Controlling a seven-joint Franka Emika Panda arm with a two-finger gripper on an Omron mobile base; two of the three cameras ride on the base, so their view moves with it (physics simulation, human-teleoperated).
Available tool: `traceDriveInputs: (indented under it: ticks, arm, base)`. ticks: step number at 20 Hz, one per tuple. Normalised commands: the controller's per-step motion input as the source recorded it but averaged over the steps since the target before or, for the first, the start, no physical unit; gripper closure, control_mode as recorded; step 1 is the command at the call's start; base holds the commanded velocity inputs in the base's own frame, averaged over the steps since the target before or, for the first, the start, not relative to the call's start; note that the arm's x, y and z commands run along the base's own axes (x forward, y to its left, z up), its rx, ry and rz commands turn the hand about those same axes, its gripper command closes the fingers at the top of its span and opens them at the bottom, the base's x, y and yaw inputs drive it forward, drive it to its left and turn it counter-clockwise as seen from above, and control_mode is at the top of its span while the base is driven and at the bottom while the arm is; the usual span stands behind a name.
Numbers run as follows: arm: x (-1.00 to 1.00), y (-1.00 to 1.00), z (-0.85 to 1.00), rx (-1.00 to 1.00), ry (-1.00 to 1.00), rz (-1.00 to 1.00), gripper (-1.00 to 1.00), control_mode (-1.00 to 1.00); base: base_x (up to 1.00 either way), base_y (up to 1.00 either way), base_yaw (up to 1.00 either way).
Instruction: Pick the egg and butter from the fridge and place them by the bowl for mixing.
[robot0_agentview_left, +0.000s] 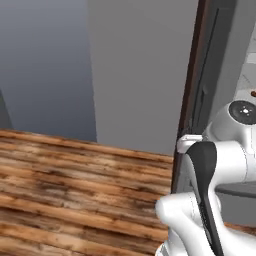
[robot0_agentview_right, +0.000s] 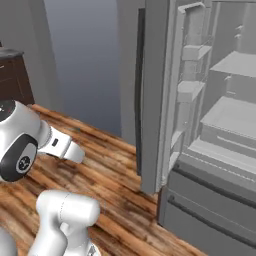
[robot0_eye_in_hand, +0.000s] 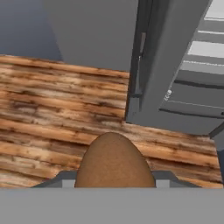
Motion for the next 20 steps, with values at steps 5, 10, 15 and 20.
traceDriveInputs:
  ticks: [5,10,15,20]
  arm:
    - [0.0,0.0,0.0,0.0,0.0,0.0,1.0,1.0]
    - [0.0,0.0,0.0,0.0,0.0,0.0,1.0,1.0]
    - [0.0,0.0,0.0,0.0,0.0,0.0,1.0,1.0]
    - [0.0,0.0,0.0,0.0,0.0,0.0,1.0,1.0]
  base:
    - [-0.06,0.52,0.58]
    - [-0.11,0.51,0.58]
    - [-0.22,0.67,0.6]
    - [-0.24,0.69,0.59]
